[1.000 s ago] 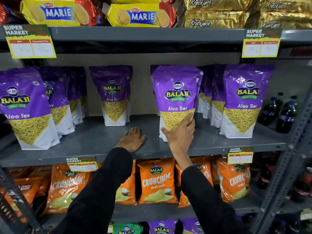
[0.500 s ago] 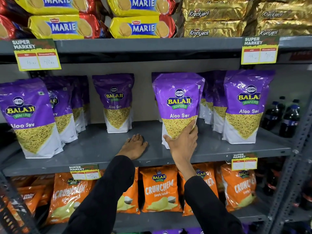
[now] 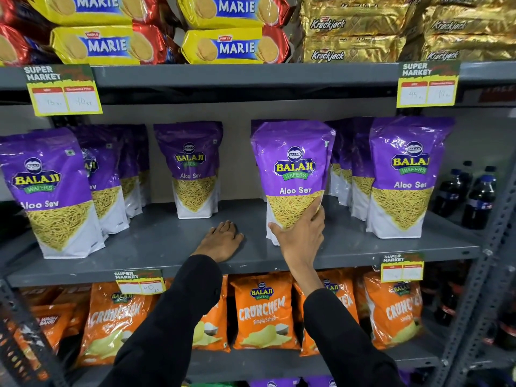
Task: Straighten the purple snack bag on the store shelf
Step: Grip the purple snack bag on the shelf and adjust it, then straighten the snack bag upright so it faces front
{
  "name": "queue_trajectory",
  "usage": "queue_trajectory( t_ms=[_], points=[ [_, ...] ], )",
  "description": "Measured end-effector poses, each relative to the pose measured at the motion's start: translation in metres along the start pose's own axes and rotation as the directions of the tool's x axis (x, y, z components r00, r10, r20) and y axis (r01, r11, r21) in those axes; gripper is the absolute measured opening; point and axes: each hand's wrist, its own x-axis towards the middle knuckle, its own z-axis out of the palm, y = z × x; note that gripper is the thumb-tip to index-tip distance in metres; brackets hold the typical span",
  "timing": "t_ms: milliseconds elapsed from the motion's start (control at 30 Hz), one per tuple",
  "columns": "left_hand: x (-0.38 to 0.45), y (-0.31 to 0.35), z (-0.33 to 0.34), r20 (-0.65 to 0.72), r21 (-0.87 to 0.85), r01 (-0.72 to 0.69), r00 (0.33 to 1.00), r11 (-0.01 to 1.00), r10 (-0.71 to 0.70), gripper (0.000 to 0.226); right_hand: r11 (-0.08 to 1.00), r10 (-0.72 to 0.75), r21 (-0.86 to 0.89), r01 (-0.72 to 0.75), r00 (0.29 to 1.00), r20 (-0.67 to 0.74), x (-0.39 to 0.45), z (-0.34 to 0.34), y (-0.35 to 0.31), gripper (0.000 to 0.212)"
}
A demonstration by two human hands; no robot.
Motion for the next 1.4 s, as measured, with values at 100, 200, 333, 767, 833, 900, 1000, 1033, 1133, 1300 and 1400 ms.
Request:
queue_trajectory(
  t_ms=[100, 200, 333, 767, 833, 900, 1000, 1033, 1133, 1300, 1400],
  points=[
    [-0.001, 0.0, 0.0, 0.001, 0.001, 0.0, 1.0, 1.0, 0.0, 0.062, 1.0, -0.011, 0.009, 0.011, 1.0, 0.008, 0.002, 0.001, 0.002, 0.126],
    [-0.001, 0.0, 0.001, 0.004, -0.008, 0.01, 1.0, 1.0, -0.01, 0.063, 1.0, -0.024, 0.01, 0.024, 1.0, 0.012, 0.002, 0.004, 0.003, 0.126],
    [-0.005, 0.002, -0.003, 0.003, -0.033, 0.026, 1.0, 0.999, -0.026, 0.063, 0.999, -0.039, 0.03, 0.038, 0.999, 0.009, 0.001, 0.005, 0.005, 0.13],
    [-0.071, -0.077, -0.008, -0.235, -0.138, 0.082, 0.965, 0.987, -0.113, 0.06, 0.861, -0.373, 0.373, 0.345, 0.928, 0.005, -0.082, 0.036, -0.032, 0.069],
    [-0.072, -0.112, -0.016, -0.223, -0.131, 0.114, 0.964, 0.985, -0.141, 0.06, 0.863, -0.341, 0.428, 0.269, 0.935, 0.1, -0.081, 0.059, -0.06, 0.074],
    [-0.069, -0.144, -0.024, -0.208, -0.113, 0.136, 0.965, 0.984, -0.158, 0.06, 0.874, -0.292, 0.451, 0.183, 0.938, 0.186, -0.075, 0.086, -0.09, 0.082],
    [-0.063, -0.185, -0.038, -0.155, -0.059, 0.125, 0.979, 0.99, -0.133, 0.061, 0.909, -0.196, 0.41, 0.068, 0.94, 0.278, -0.06, 0.128, -0.133, 0.098],
    [-0.063, -0.195, -0.041, -0.141, -0.043, 0.116, 0.983, 0.992, -0.121, 0.062, 0.917, -0.156, 0.398, 0.025, 0.941, 0.3, -0.056, 0.14, -0.145, 0.102],
    [-0.062, -0.217, -0.045, -0.154, -0.004, 0.091, 0.984, 0.996, -0.091, 0.063, 0.943, -0.07, 0.332, -0.03, 0.956, 0.284, -0.044, 0.173, -0.175, 0.11],
    [-0.06, -0.23, -0.041, -0.143, -0.03, 0.054, 0.988, 0.998, -0.057, 0.057, 0.979, 0.061, 0.177, -0.102, 0.973, 0.224, -0.032, 0.211, -0.201, 0.137],
    [-0.056, -0.231, -0.04, -0.099, -0.01, 0.024, 0.995, 1.0, -0.025, 0.058, 0.98, 0.115, 0.133, -0.147, 0.968, 0.224, -0.026, 0.226, -0.203, 0.147]
  ],
)
